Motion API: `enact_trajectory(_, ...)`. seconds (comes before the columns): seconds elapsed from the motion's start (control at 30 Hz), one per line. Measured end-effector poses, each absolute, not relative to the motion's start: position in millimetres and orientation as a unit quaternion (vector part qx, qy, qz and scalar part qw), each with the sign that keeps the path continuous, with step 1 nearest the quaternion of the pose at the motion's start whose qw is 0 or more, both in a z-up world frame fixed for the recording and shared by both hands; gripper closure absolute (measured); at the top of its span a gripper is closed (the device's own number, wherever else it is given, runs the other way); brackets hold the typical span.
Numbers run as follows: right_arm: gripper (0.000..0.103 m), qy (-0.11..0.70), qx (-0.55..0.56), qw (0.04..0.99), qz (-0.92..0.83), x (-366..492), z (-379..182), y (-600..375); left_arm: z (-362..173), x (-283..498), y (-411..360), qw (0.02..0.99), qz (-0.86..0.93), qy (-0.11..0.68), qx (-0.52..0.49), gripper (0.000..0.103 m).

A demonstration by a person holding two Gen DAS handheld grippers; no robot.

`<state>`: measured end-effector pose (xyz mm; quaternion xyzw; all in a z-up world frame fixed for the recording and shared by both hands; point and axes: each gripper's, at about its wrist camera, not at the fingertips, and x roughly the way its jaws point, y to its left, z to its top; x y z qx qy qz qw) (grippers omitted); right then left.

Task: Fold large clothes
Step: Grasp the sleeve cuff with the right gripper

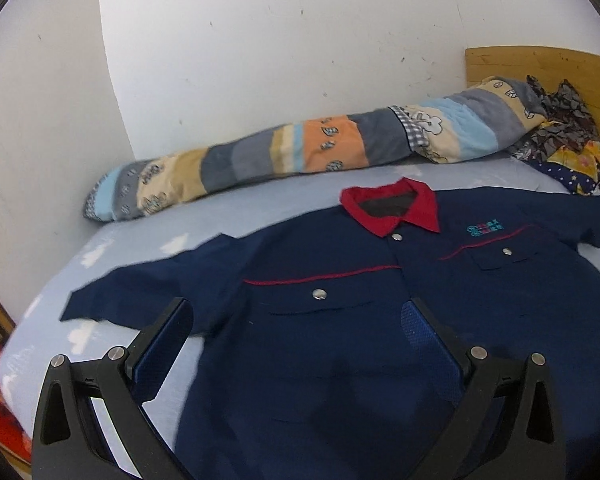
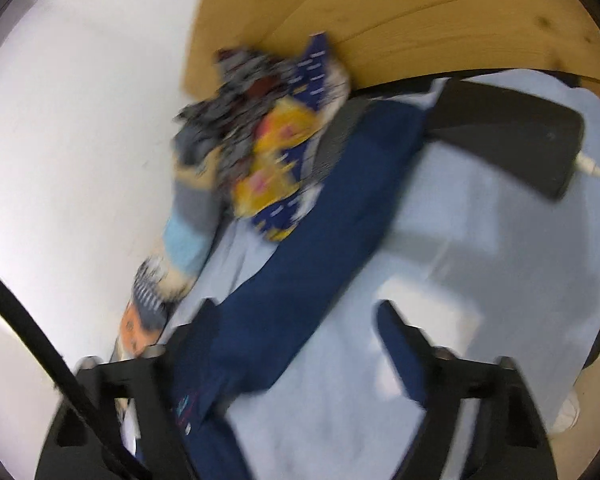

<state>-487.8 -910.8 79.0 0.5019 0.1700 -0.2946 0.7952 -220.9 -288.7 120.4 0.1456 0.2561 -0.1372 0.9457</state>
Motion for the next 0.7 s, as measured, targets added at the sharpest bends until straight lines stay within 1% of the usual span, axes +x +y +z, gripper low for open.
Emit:
enact_trajectory(0.27,0.026,0.177,0.511,0.773,-0.332,-466,49,-985,110,-205,-284,0.94,-0.129,0.293,0.12,0.0)
enact_trajectory(0.3,0.028,0.176,0.512,0.769,-0.34,-464,45,-993,109,-204,-283,0.939,-0.129,0.296,0.118,0.0)
enact_trajectory(0.37,0.036,0.184,0.506,0.766,-0.351,-459,36,-1010,108,-202,-282,0.938,-0.127,0.301,0.116,0.0)
enact_trajectory(0.4,0.047,0.187,0.506,0.764,-0.354,-458,32,-1013,107,-201,-282,0.938,-0.125,0.303,0.114,0.0)
enact_trajectory(0.43,0.061,0.189,0.505,0.763,-0.356,-457,28,-1019,107,-201,-281,0.938,-0.123,0.305,0.112,0.0)
enact_trajectory(0.47,0.068,0.192,0.504,0.761,-0.36,-454,23,-1025,107,-200,-280,0.937,-0.123,0.308,0.109,0.0)
enact_trajectory(0.53,0.09,0.185,0.523,0.76,-0.338,-451,14,-1035,107,-199,-278,0.936,-0.122,0.313,0.105,0.0)
enact_trajectory(0.6,0.095,0.163,0.52,0.773,-0.324,-452,21,-1034,108,-200,-275,0.937,-0.121,0.313,0.102,0.0)
enact_trajectory(0.7,0.096,0.136,0.476,0.809,-0.317,-446,59,-1021,110,-201,-273,0.938,-0.121,0.31,0.1,0.0)
